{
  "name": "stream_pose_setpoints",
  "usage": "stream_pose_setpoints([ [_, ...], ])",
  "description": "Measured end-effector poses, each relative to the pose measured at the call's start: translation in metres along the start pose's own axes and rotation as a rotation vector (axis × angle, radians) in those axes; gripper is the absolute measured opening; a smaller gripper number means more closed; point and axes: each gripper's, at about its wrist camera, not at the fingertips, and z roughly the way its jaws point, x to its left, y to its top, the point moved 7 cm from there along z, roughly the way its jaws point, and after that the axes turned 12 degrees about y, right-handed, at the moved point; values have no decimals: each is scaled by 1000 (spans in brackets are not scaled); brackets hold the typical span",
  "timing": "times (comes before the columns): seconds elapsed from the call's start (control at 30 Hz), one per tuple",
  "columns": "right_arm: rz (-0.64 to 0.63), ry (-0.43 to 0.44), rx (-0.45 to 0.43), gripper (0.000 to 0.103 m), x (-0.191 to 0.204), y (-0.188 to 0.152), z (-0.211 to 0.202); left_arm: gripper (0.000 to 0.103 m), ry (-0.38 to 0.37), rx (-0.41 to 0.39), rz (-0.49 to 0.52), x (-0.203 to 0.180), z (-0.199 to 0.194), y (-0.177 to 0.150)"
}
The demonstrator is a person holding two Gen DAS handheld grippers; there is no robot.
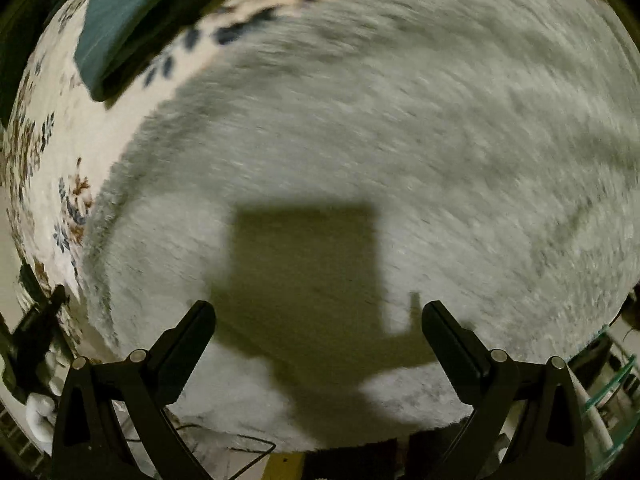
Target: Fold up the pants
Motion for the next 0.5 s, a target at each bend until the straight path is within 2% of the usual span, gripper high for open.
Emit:
stream_pose_setpoints([
  [0.07,19,12,5,103,-5,-7,6,44,-24,39,-12,-4,11,-19],
  [0.2,59,23,7,103,-14,-20,19,47,-99,105,-70,-15,31,-30],
  [0.4,70,5,6,103,-11,-43,38,46,-91,112,-108,-19,43,-28],
  [0.43,78,9,6,103,-7,-45,44,37,-98,95,-100,-18,40,-27],
  [0.47,83,12,6,103,-4,-48,48,20,-101,69,-94,-19,38,-27],
  [0.5,87,15,8,103,-1,-50,53,19,-96,47,-85,-18,34,-29],
])
